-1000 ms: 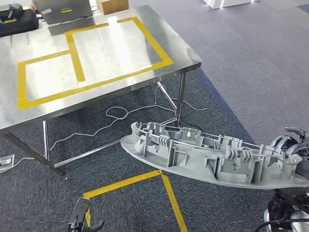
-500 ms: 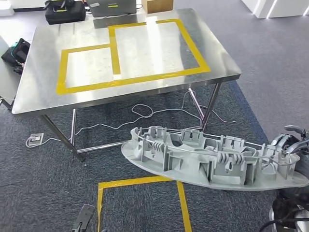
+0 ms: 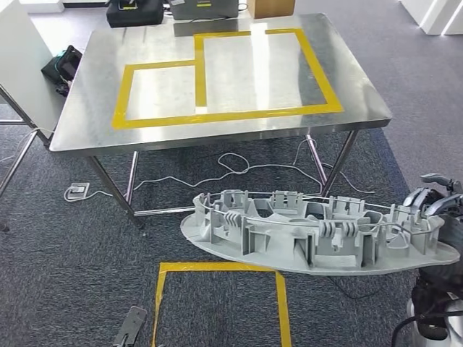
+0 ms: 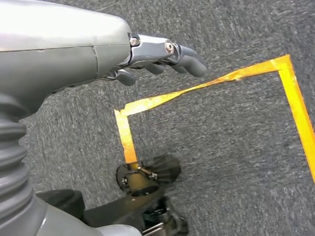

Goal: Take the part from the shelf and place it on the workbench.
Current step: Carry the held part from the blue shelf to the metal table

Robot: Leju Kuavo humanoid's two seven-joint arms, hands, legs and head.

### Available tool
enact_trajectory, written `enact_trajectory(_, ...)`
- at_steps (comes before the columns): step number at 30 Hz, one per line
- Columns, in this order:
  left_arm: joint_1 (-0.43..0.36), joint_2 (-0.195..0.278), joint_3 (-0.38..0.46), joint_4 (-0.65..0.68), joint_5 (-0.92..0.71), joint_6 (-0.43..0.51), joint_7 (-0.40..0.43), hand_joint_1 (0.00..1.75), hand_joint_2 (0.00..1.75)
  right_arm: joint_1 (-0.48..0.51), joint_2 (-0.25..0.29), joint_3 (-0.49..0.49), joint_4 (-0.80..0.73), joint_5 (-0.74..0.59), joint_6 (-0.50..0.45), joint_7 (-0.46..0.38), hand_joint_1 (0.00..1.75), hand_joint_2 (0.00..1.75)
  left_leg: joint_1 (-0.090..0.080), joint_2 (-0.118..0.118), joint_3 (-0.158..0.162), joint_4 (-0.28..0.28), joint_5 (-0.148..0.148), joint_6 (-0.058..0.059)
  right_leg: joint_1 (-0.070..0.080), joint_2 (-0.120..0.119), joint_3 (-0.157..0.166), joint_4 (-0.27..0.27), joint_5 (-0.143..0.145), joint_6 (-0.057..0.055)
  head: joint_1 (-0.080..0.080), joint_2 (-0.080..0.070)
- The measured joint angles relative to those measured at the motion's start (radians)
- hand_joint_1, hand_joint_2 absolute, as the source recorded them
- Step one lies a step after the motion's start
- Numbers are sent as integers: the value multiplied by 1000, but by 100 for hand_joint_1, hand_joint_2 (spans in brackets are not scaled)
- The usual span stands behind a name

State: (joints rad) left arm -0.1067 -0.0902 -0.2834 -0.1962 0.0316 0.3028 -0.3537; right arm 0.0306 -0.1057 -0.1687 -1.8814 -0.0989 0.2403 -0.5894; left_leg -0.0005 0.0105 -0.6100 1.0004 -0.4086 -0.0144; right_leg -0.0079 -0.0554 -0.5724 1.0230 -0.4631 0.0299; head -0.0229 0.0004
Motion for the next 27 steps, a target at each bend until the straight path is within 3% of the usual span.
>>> enact_trajectory(3,7,1,0,0,2,0,6,0,175,4,-12,1,0,5,-6,-2,175,175,0,-1,2,-8,0,-1,3,0,0,-7,2,-7,2,0)
enact_trajectory(10,7,1,0,0,5,-5,16,0,175,5,-18,1,0,2,-13,-6,175,175,-3,-1,0,-7,0,12,1,0,9,-24,14,13,2,0)
enact_trajectory(24,1,1,1,0,8,0,20,0,175,20,-18,1,-1,-10,-18,-9,175,175,-1,-1,0,-7,2,15,4,1,8,-23,15,17,2,0)
enact_trajectory(27,4,1,2,0,10,2,23,0,175,26,-17,1,-6,-8,-18,-12,175,175,-4,-1,-1,-5,-4,21,0,0,8,-26,15,22,2,0)
